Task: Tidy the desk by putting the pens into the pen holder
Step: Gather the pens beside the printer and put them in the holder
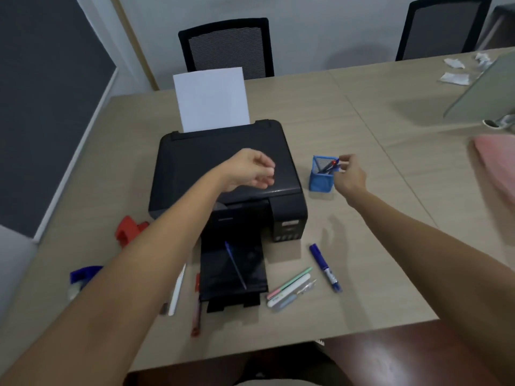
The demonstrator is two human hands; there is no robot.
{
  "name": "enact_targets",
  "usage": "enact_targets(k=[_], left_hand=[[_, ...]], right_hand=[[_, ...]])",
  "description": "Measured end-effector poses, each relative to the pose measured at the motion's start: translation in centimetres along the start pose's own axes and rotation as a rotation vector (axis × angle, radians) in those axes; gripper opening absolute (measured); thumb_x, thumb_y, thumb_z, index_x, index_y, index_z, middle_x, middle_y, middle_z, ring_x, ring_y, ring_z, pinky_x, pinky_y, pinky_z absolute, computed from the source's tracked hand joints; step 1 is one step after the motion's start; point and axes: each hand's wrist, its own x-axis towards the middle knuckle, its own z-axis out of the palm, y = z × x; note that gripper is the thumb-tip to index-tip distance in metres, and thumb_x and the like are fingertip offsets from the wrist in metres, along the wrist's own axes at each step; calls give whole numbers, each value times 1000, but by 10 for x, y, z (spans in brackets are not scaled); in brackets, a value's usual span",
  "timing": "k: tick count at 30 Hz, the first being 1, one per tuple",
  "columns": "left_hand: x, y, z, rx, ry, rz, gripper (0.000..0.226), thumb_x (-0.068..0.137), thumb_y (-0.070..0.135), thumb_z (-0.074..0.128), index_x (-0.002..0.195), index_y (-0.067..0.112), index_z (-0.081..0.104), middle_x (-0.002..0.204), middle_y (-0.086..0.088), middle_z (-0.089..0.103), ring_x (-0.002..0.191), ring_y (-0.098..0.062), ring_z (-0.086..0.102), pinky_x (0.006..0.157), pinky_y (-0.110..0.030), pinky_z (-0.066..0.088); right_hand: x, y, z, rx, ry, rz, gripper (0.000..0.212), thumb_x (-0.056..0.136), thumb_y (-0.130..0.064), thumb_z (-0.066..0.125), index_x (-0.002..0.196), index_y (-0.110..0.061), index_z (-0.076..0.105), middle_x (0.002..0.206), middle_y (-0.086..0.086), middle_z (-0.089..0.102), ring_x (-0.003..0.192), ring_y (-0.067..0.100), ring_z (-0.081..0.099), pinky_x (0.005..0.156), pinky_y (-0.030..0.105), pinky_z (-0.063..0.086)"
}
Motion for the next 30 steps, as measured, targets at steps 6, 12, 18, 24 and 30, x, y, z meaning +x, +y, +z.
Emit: enact_targets(k=[6, 12, 18, 24, 30], left_hand=[[-55, -108, -22, 213, -364, -450, 17, 94, 7, 55, 110, 5, 60, 95, -12, 64, 78, -21, 68, 80, -34, 60], [-55, -204, 24, 395, 5, -473, 39, 99, 33, 43, 136, 23, 41, 137, -17, 41, 91, -26, 56, 81, -37, 58], [-49, -217, 59, 690, 239, -309, 32, 94, 22, 50, 125, 12, 46, 130, -20, 42, 103, -38, 58, 82, -40, 50], [-41, -225, 70, 730, 313, -286, 45, 90, 3, 53, 130, 6, 33, 118, -24, 54, 99, -38, 61, 71, -39, 46], [-37, -227, 75, 781, 299, -248, 27, 95, 8, 46, 121, -2, 44, 125, -22, 47, 102, -39, 59, 79, -42, 48]], right_hand=[[-78, 50, 28, -159, -22, 125, 37, 84, 3, 48, 119, -8, 53, 119, 18, 60, 108, 33, 57, 90, 43, 51], [-126, 93, 40, -485, -188, 165, 31, 83, 3, 50, 111, -4, 61, 118, 17, 62, 111, 32, 57, 90, 36, 47], [-144, 130, 42, -802, -274, 147, 28, 85, -6, 51, 112, -5, 53, 114, 20, 58, 103, 38, 58, 79, 42, 52], [-144, 152, 45, -896, -320, 62, 25, 86, -2, 50, 112, -3, 47, 115, 22, 57, 106, 40, 56, 82, 43, 47], [-135, 153, 33, -907, -410, 119, 37, 81, 3, 57, 116, 0, 45, 117, 21, 57, 106, 38, 58, 78, 40, 47]])
